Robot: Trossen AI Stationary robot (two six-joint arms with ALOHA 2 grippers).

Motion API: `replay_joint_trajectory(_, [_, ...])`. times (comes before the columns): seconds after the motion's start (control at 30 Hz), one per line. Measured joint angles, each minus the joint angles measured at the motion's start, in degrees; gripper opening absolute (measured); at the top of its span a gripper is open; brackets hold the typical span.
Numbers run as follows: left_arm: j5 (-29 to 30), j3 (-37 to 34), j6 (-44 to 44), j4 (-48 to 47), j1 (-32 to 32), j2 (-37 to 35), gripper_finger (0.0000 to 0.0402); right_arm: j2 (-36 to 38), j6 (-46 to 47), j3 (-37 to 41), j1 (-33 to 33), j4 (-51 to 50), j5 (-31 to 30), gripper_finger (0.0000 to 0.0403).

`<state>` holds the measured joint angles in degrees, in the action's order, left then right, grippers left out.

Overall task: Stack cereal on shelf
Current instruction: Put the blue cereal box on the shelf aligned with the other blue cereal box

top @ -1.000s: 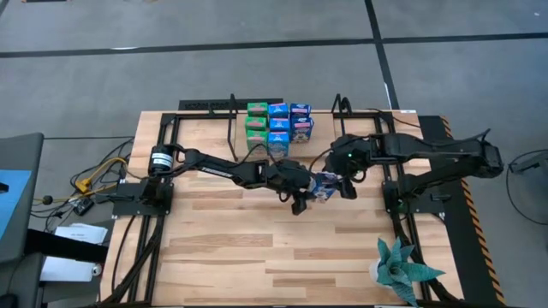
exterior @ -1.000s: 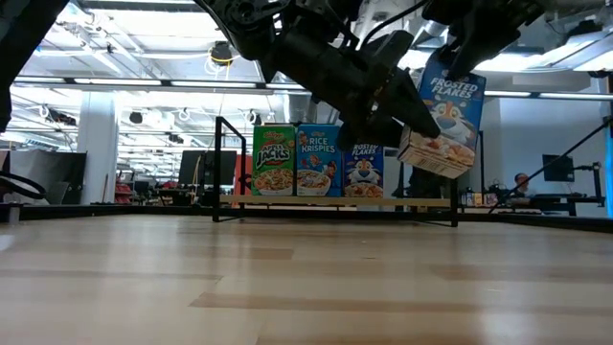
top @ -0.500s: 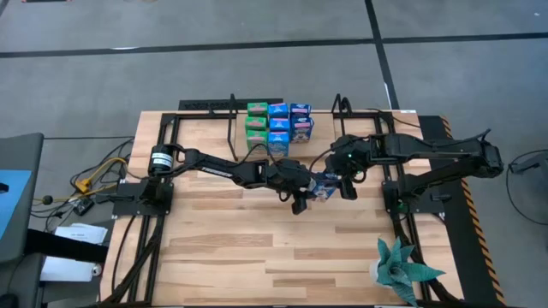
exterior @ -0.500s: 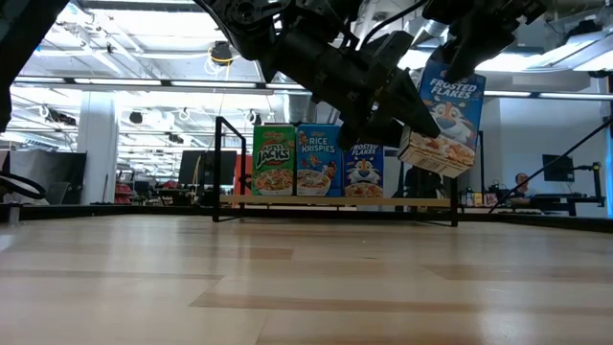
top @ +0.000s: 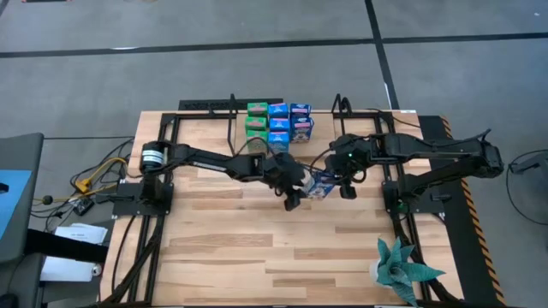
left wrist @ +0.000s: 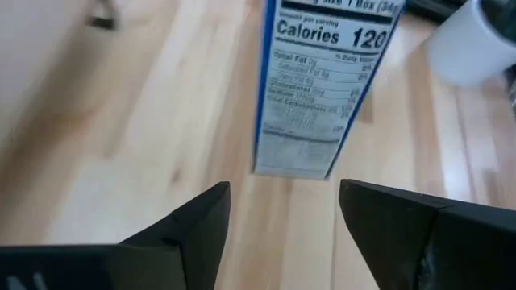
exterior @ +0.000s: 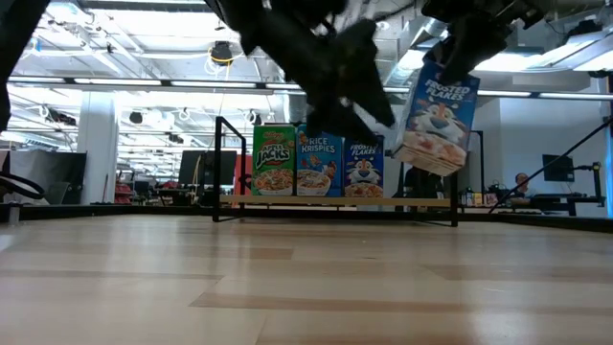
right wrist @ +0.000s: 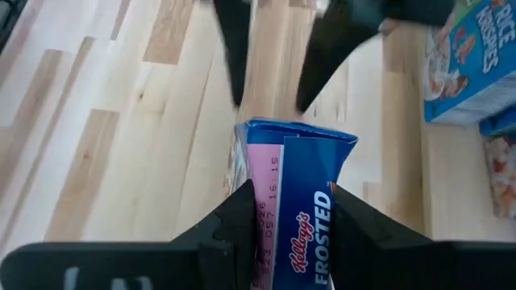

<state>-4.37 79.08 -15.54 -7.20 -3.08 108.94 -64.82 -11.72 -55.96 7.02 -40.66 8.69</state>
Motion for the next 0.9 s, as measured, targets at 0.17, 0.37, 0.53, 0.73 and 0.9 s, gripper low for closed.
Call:
replay_joint_trajectory(0.17, [5.79, 0.07, 2.61, -15.67, -0.43, -7.8, 0.0228, -0.2, -5.01, -0.31, 2.91, 0.77, -1.79, 0.0134])
replay_joint_trajectory(0.37, [11.32, 0.0, 1.79, -22.06, 0.27, -16.63, 0.0227, -4.09, -11.93, -7.18, 8.01, 0.19, -2.79, 0.0133])
replay_joint_trajectory(0.53, [17.83, 0.01, 2.04, -23.62, 0.95, -22.36, 0.0226, -12.44, -17.37, -14.6, 12.37, -4.15, -3.06, 0.0133])
replay_joint_trajectory(0.73, [25.12, 0.01, 2.5, -26.58, 1.06, -26.13, 0.0226, -21.95, -21.5, -21.09, 15.32, -9.2, -6.8, 0.0133])
replay_joint_trajectory(0.9, [27.62, 0.01, 3.0, -28.29, 1.06, -26.15, 0.0226, -26.63, -22.93, -23.51, 17.11, -8.76, -7.96, 0.0133])
